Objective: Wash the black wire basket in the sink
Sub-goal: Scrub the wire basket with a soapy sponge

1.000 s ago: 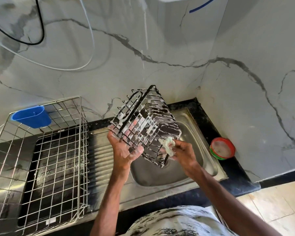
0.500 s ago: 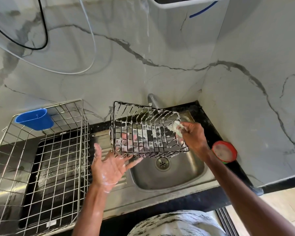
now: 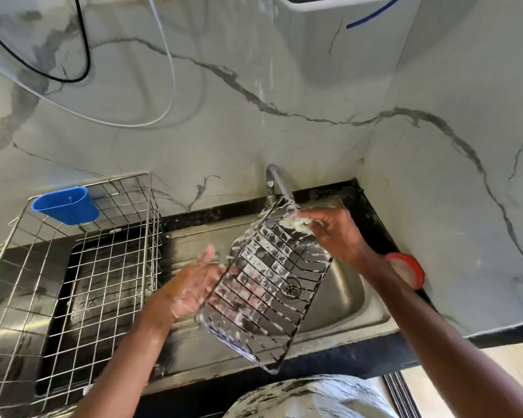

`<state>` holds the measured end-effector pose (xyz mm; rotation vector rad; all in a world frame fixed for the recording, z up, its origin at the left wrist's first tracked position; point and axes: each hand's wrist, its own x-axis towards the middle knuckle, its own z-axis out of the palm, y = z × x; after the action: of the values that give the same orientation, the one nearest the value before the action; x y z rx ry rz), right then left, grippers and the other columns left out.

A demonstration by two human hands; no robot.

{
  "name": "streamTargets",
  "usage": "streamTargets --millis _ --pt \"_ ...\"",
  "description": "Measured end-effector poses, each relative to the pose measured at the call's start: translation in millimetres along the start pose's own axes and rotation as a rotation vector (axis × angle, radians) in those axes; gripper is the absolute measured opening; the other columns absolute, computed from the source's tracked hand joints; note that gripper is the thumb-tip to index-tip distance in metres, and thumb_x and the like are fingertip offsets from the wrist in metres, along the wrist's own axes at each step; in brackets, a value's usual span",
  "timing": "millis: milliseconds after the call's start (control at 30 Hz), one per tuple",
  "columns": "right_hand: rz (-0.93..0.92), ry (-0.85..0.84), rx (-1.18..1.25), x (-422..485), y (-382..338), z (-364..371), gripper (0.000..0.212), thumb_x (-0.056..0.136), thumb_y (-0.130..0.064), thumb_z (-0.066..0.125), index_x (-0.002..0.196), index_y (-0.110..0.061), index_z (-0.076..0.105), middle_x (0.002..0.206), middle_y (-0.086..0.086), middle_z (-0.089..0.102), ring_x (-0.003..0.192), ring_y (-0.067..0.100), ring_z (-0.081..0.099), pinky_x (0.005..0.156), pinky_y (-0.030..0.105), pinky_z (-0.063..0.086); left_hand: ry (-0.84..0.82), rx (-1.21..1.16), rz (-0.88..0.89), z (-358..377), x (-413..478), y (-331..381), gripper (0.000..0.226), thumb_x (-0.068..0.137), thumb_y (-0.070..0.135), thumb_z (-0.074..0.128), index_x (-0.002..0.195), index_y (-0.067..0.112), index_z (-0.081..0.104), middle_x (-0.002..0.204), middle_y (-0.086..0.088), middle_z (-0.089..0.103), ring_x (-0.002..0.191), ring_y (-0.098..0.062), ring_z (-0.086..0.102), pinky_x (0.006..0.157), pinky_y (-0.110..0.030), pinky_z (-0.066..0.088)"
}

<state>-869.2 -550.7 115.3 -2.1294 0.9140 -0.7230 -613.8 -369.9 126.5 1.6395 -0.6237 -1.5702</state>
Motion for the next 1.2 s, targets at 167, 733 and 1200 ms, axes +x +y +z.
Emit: streamTargets --millis 167,733,1200 --pt "-0.091 -0.054 -0.101 17.8 -17.1 7.1 0.035 0.092 0.013 0.059 0.118 -0.006 0.072 0.122 0.007 0.069 0.099 -0.005 0.062 0.079 -0.001 0.046 -0.103 0.16 -0.143 16.7 3.3 10.1 0.059 0.108 0.027 0.042 0.161 0.012 0.021 0.169 -0.018 0.016 0.155 -0.045 0.015 0.124 -0.053 0.017" --pt "-0.401 -0.053 -0.551 -28.0 65.1 38.4 0.051 0.081 0.007 0.071 0.117 -0.028 0.067 0.123 0.004 0.071 0.111 0.019 0.069 0.107 0.055 0.046 -0.048 0.263 -0.172 52.3 -3.5 33.0 0.052 0.11 0.037 0.034 0.158 0.016 0.032 0.166 -0.022 0.023 0.15 -0.038 0.03 0.111 -0.039 0.035" --pt "-0.159 -0.392 -0.806 -44.0 50.4 66.5 0.046 0.098 -0.001 0.053 0.141 -0.018 0.051 0.136 0.014 0.058 0.111 0.029 0.066 0.093 0.041 0.058 -0.012 0.273 -0.036 61.5 9.5 12.6 0.132 0.065 0.061 0.084 0.164 0.019 0.008 0.168 -0.02 0.021 0.147 -0.038 0.035 0.122 -0.057 0.029"
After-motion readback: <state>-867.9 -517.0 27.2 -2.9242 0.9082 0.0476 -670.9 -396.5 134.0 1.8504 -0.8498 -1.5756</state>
